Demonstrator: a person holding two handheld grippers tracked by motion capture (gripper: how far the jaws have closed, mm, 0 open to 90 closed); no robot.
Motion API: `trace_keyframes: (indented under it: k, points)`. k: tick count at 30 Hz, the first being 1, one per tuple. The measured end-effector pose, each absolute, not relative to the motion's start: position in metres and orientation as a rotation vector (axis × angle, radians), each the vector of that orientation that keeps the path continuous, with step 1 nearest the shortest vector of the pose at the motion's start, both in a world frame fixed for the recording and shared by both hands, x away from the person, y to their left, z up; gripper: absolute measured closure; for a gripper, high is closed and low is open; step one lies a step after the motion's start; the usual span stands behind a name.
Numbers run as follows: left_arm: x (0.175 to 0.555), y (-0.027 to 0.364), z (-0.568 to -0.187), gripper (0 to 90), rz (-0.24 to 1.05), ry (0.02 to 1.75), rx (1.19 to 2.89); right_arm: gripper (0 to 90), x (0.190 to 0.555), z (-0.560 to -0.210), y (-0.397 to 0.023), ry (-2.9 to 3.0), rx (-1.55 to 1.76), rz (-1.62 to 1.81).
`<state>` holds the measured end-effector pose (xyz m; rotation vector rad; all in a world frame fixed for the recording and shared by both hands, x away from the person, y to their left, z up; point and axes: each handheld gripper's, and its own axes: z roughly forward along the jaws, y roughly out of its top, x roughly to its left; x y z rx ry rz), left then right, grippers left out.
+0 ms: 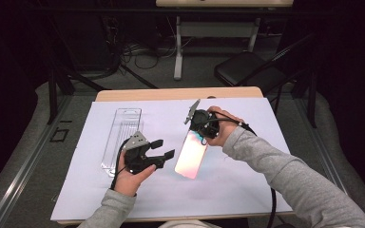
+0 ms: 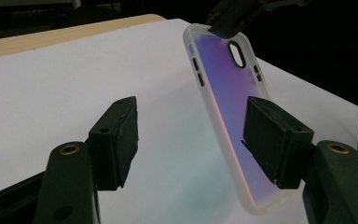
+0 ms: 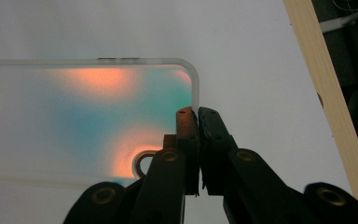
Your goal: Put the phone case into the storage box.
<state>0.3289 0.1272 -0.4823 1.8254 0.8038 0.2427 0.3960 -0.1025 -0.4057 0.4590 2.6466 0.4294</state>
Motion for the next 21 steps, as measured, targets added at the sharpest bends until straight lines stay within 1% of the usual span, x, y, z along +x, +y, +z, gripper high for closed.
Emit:
trace_keyframes:
  k: [8, 21]
  points:
    - [0.336, 0.115, -0.489, 37.4, 0.209, 0.811, 1.845, 87.8, 0.393, -0.412, -0.101, 2.635, 0.433, 0.434]
    - [0.337, 0.108, -0.496, 41.8, 0.127, 0.813, 1.868, 87.8, 0.389, -0.414, -0.1, 2.622, 0.399, 0.445]
